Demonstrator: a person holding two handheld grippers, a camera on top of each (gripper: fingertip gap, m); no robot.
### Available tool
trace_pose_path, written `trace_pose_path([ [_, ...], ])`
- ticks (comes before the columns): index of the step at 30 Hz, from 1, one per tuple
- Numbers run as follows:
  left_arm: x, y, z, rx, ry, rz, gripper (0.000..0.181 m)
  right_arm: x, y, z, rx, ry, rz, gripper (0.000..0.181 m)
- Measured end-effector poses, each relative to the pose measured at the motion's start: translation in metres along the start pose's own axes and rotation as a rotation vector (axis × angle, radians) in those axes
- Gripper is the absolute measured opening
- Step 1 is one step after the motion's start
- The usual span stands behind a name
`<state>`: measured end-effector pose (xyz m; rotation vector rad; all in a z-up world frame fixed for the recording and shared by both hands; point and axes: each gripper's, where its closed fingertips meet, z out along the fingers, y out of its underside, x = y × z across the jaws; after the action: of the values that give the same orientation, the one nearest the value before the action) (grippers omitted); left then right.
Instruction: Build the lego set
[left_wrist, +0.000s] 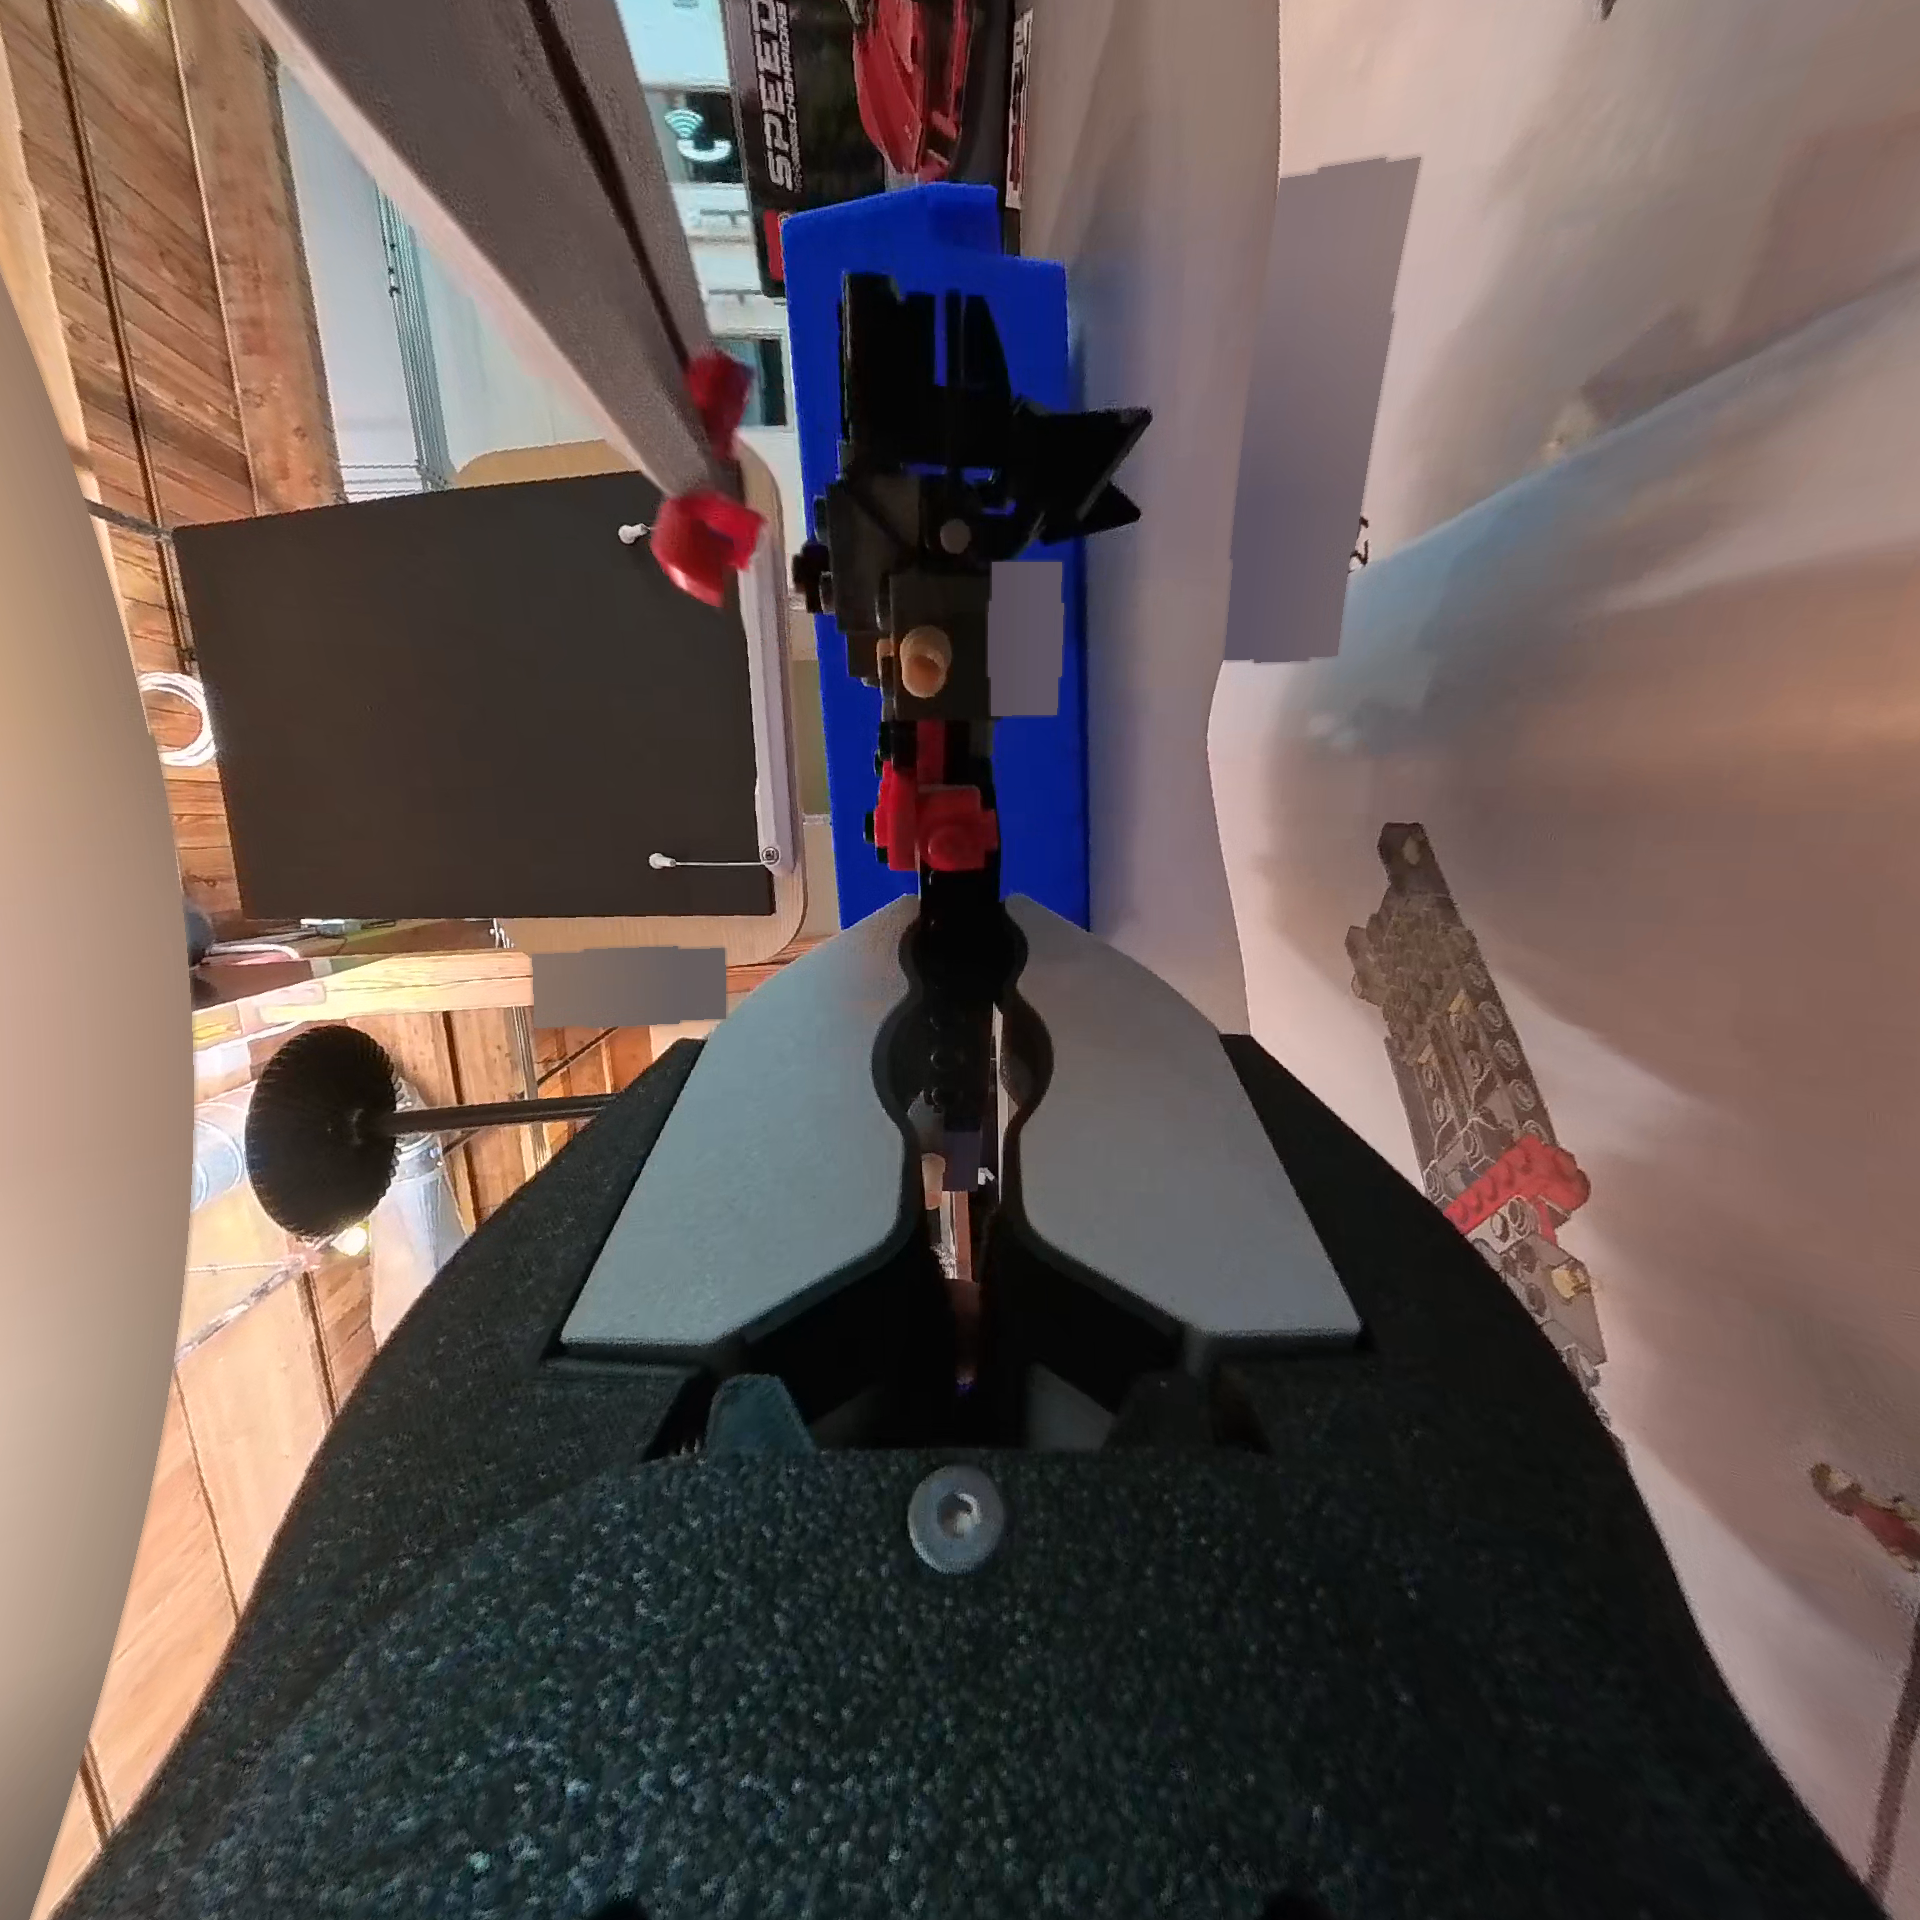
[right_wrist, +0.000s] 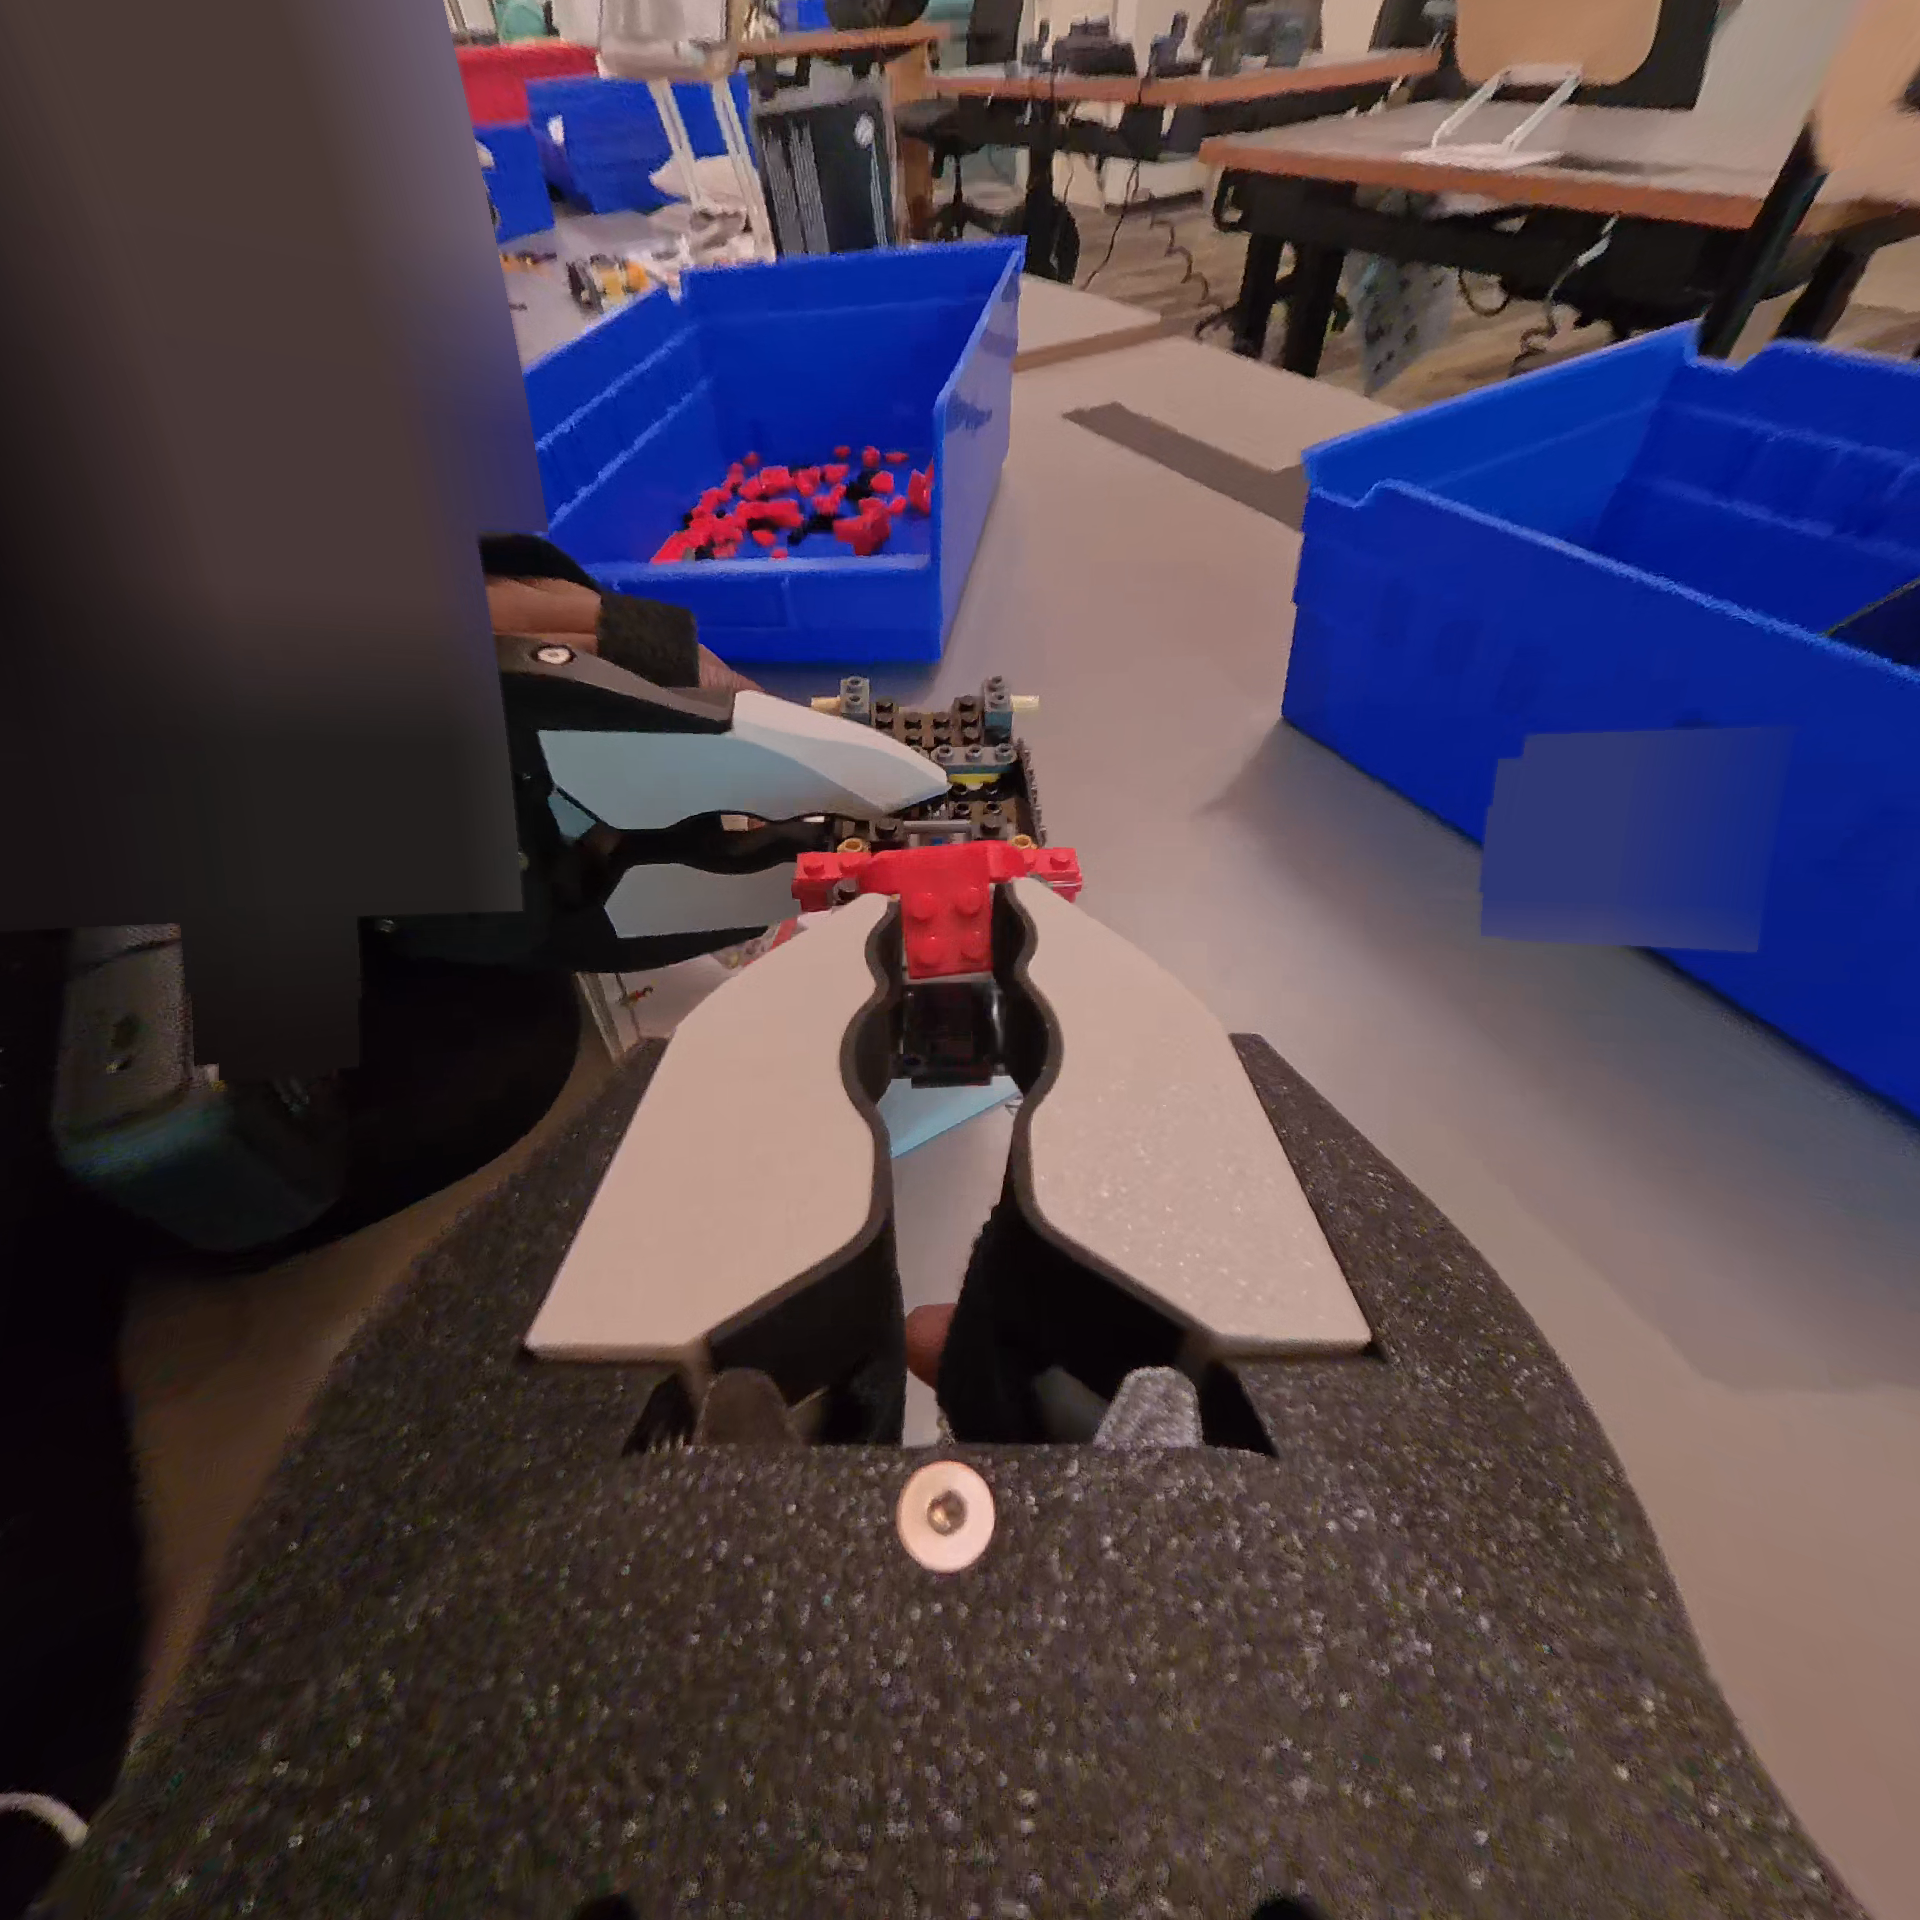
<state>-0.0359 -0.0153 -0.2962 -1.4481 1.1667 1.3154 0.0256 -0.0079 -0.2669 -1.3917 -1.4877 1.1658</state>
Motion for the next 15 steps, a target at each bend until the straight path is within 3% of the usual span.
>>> trace_pose_path([
  [4, 0.000, 0.000, 0.000, -0.002, 0.001, 0.005, 0.008, 0.009, 0.000, -0.013, 0.020, 0.012, 0.041, 0.016],
  [7, 0.000, 0.000, 0.000, -0.005, -0.005, 0.019, 0.008, 0.006, -0.003, -0.019, 0.088, -0.061, 0.128, 0.016],
  [12, 0.000, 0.002, 0.001, -0.014, 0.002, 0.012, 0.008, 0.001, -0.043, -0.047, 0.471, -0.407, 0.577, 0.016],
  [15, 0.001, 0.002, 0.001, -0.015, 0.006, 0.007, 0.008, 0.014, -0.054, -0.063, 0.643, -0.526, 0.767, 0.016],
])
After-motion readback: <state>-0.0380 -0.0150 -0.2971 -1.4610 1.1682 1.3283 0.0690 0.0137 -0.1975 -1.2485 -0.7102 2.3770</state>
